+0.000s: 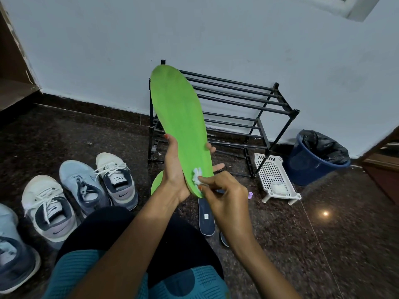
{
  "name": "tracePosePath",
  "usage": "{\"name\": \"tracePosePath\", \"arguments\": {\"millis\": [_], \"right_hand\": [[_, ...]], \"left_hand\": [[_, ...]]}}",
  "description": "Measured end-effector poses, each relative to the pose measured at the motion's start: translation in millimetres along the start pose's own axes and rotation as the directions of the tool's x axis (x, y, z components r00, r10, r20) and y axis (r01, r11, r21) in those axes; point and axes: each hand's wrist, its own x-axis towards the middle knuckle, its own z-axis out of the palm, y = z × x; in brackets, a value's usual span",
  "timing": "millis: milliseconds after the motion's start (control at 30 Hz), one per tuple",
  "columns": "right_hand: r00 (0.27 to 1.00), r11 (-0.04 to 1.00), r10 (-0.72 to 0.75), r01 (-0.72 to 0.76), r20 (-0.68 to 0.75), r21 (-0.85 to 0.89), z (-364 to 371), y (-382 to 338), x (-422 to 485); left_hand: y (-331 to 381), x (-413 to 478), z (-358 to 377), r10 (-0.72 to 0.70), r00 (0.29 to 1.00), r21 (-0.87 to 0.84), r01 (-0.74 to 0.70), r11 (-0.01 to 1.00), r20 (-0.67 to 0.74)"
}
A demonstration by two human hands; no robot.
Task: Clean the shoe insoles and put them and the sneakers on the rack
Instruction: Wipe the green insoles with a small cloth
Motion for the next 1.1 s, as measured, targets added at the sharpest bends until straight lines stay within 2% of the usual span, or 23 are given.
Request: {"name": "tracePosePath", "arguments": {"millis": [167, 333, 433, 667, 867, 1000, 1100], "right_hand": [[0.999, 0.997, -0.013, 0.01, -0.039, -0.074, -2, 6, 1], [1.0, 0.999, -0.017, 0.017, 0.0, 0.046, 4, 0, -8], [1.0, 0.998, -0.009, 0.008, 0.014, 0.061, 3, 0, -9], [1.0, 0.998, 0.0, -0.001, -0.018, -0.055, -3, 6, -1], [1.0, 0.998, 0.007, -0.008, 0.014, 0.064, 4, 1, -11], [1.0, 1.0, -0.013, 0.013, 0.023, 0.027, 1, 0, -10], [1.0, 0.998, -0.012, 0.011, -0.003, -0.064, -4, 5, -4]], "left_hand": [[-2, -1, 0, 0.002, 1.0, 0.017, -0.002, 1.0, -0.013], [-3, 1, -1, 0.005, 1.0, -0.016, -0.005, 1.0, -0.01], [-2, 1, -1, -0.008, 1.0, -0.016, 0.008, 1.0, 0.0], [-3, 0, 0, -0.013, 1.0, 0.019, 0.013, 1.0, -0.011], [-4, 1, -1, -0.009, 1.0, -0.013, 0.009, 1.0, -0.007], [-3, 1, -2, -0.016, 1.0, -0.002, 0.016, 1.0, 0.009], [-3, 1, 0, -0.02, 1.0, 0.018, 0.02, 1.0, 0.016]]}}
